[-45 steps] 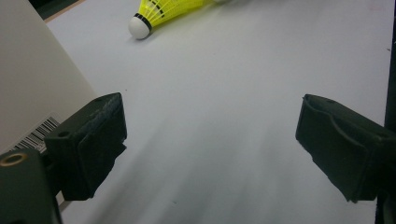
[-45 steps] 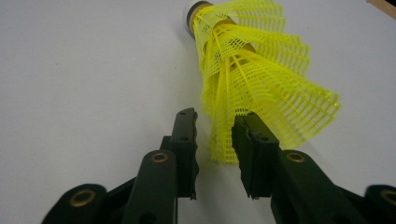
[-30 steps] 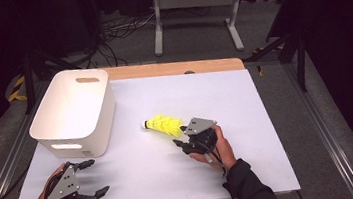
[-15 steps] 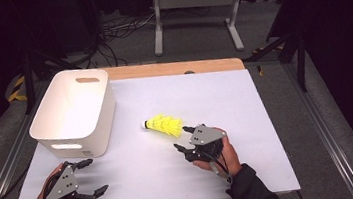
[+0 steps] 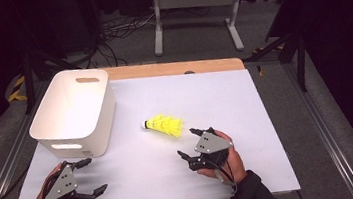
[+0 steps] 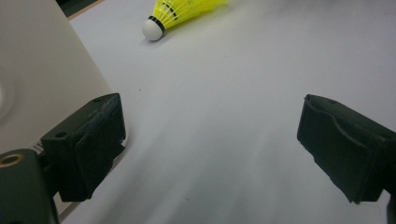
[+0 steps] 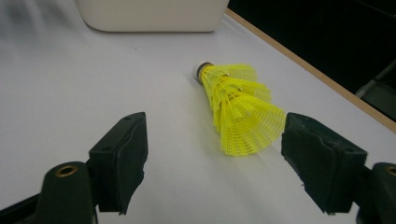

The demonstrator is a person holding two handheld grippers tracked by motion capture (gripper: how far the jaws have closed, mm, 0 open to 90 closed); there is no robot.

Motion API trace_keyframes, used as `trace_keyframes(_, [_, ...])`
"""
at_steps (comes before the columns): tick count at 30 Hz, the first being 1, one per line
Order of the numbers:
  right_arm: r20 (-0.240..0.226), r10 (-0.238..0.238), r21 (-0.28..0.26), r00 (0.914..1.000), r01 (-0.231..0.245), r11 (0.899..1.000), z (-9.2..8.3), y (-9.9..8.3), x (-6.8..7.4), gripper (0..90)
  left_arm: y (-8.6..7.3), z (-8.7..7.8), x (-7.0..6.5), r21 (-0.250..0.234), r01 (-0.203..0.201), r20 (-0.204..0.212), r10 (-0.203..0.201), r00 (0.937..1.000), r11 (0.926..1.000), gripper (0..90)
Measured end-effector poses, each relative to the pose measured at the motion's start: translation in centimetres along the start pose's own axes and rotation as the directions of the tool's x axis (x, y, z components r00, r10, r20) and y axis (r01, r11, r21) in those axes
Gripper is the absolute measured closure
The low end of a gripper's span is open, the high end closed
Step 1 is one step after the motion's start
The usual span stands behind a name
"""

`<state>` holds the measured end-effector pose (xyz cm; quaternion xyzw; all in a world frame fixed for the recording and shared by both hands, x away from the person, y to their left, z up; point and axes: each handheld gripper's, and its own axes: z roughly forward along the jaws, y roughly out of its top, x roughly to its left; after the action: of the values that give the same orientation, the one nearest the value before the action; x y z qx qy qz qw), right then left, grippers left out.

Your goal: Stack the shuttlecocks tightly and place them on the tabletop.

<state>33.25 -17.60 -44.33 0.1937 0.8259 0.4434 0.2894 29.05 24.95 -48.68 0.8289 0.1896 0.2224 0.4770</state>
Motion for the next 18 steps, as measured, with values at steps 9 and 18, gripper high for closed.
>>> trace_keyframes(9, [0.028, 0.029, -0.022, 0.9992, -0.028, 0.999, -1.8, -1.7, -0.4, 19.0, 0.1, 0.0, 0.1, 0.002, -0.003, -0.016, 0.003, 0.9999, 1.0, 7.9])
trace_keyframes(18, [0.052, 0.052, -0.014, 0.9973, -0.051, 0.999, -2.9, -3.6, -0.9, 13.8, 0.1, 0.2, 0.1, 0.002, -0.004, -0.026, 0.004, 0.9997, 1.0, 7.8])
